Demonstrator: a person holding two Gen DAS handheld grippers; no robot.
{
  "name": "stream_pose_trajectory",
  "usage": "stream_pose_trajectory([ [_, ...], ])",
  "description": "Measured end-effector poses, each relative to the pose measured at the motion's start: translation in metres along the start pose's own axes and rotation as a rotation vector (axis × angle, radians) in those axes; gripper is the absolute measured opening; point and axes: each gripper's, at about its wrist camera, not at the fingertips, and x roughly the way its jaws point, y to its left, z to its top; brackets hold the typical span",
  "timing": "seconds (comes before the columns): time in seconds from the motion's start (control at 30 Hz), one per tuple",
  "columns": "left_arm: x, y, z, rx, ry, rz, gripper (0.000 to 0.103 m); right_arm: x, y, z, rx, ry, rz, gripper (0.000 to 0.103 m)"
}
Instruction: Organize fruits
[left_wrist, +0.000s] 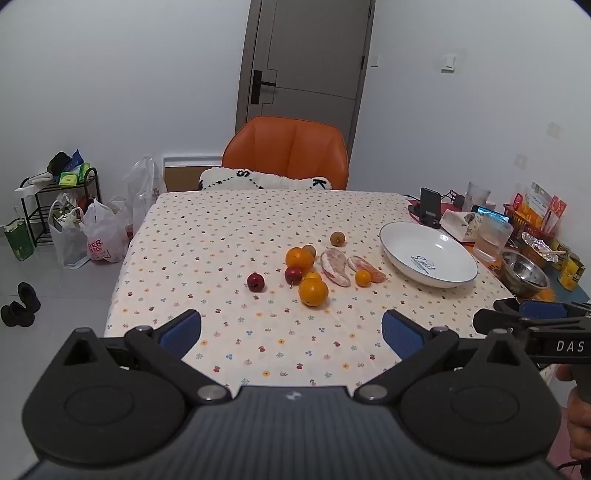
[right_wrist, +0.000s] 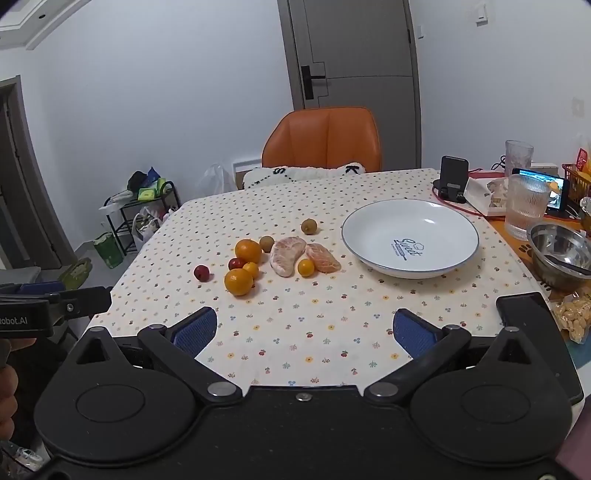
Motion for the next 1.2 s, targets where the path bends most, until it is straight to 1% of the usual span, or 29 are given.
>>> stream_pose_trajectory([
  [0.5,-0.0003,0.0067,0.0006,-0.007,-0.001,0.001,0.103,0.0001,0.0028,0.0007,-0.010,0.013,0.008,0.103],
  [0.97,0.0007,0.0053,-0.0001,0.003,-0.006,0.007,0.103,0.0016,0.0024,-0.0008,-0.011,0.018,0.014,0.103],
  [1.2,0.0013,0.0036,0.0001,-0.003,-0.003,-0.006,0.103,0.0021,0.0009,-0.0009,-0.006,0.013,0.010,0.103],
])
